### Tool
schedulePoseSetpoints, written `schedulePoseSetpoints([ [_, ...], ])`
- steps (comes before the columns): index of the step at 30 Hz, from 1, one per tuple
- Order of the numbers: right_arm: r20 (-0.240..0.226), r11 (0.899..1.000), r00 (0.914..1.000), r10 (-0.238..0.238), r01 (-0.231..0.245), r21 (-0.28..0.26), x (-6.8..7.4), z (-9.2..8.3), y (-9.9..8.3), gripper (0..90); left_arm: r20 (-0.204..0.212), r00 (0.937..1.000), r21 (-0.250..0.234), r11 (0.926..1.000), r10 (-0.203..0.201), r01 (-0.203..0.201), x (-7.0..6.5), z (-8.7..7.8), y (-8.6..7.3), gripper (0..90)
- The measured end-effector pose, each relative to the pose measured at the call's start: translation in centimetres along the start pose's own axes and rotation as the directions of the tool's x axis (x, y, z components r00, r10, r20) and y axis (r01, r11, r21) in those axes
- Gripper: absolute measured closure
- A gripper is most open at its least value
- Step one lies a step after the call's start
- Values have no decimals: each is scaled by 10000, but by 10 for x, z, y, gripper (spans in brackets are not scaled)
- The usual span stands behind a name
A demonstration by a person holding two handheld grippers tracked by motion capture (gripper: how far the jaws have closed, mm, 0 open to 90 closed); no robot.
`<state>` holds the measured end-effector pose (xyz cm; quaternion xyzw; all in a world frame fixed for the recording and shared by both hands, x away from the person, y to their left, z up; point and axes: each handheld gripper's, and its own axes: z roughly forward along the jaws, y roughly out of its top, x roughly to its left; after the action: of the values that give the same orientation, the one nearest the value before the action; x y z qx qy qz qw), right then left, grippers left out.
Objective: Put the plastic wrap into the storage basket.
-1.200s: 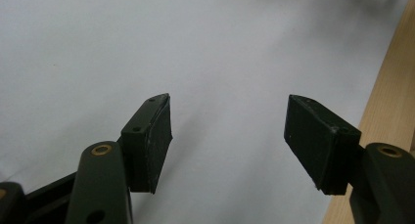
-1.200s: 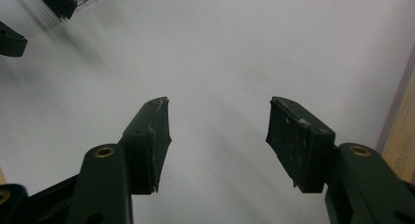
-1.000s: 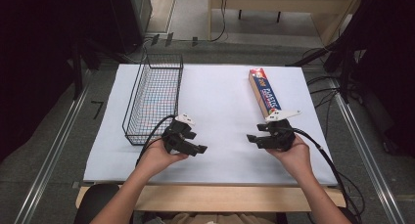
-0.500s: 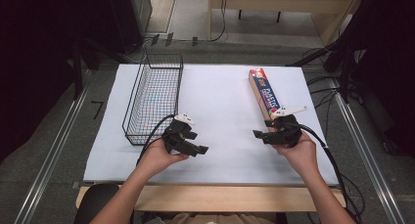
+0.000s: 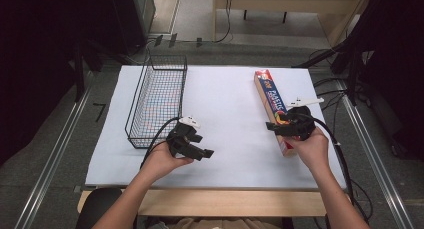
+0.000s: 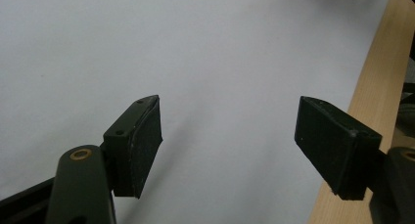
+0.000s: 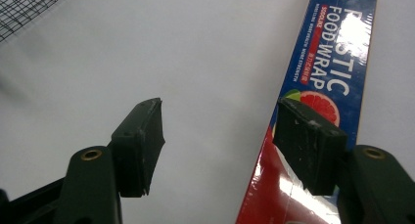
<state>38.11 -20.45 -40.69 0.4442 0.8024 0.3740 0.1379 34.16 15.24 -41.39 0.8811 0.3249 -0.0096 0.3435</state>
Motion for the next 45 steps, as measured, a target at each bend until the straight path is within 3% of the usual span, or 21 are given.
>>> schedulePoseSetpoints([
  [5, 311, 9999, 9995, -81, 78, 83, -4, 3, 7, 361, -33, 10000, 41, 10000, 70, -70, -1, 0, 0, 262],
  [8, 427, 9991, 9986, 302, -314, 285, -13, 9, 14, 345, -50, 10000, 44, 10000, 85, -85, -1, 0, 0, 263],
  [16, 1032, 9946, 9930, 571, -655, 803, -25, 22, 23, 301, -52, 9999, 51, 9999, 100, -100, -3, 1, 0, 263],
  [20, 1097, 9915, 9911, 759, -867, 966, -29, 28, 24, 287, -36, 9998, 179, 9997, 172, -171, -3, 3, 0, 264],
  [22, 1414, 9898, 9871, 750, -909, 1095, -34, 32, 25, 276, -40, 9997, 317, 9992, 232, -231, -4, 4, 0, 263],
  [26, 1610, 9833, 9833, 846, -1085, 1461, -39, 40, 26, 233, -25, 9996, 344, 9990, 274, -273, -4, 6, 0, 263],
  [32, 2060, 9637, 9766, 616, -1119, 2425, -40, 62, 23, 218, 107, 9996, 276, 9992, 271, -273, -5, 6, 0, 264],
  [37, 1979, 9475, 9782, 638, -1216, 2957, -42, 72, 15, 239, 83, 9997, 253, 9994, 245, -247, -4, 5, 0, 264],
  [38, 1951, 9418, 9780, 735, -1324, 3089, -43, 74, 15, 242, 54, 9996, 259, 9993, 260, -261, -4, 5, 0, 264],
  [41, 1928, 9419, 9776, 841, -1411, 3048, -45, 73, 15, 271, 74, 9997, 222, 9995, 223, -225, -3, 4, 0, 264],
  [43, 1806, 9342, 9776, 1085, -1624, 3177, -49, 75, 15, 280, 55, 9997, 244, 9994, 224, -225, -3, 5, 0, 265],
  [44, 1627, 9215, 9761, 1439, -1921, 3374, -52, 77, 15, 281, 55, 9997, 259, 9994, 243, -244, -3, 5, 0, 264],
  [45, 1627, 9215, 9761, 1439, -1921, 3374, -52, 77, 15, 281, 56, 9996, 270, 9993, 263, -264, -3, 5, 0, 264],
])
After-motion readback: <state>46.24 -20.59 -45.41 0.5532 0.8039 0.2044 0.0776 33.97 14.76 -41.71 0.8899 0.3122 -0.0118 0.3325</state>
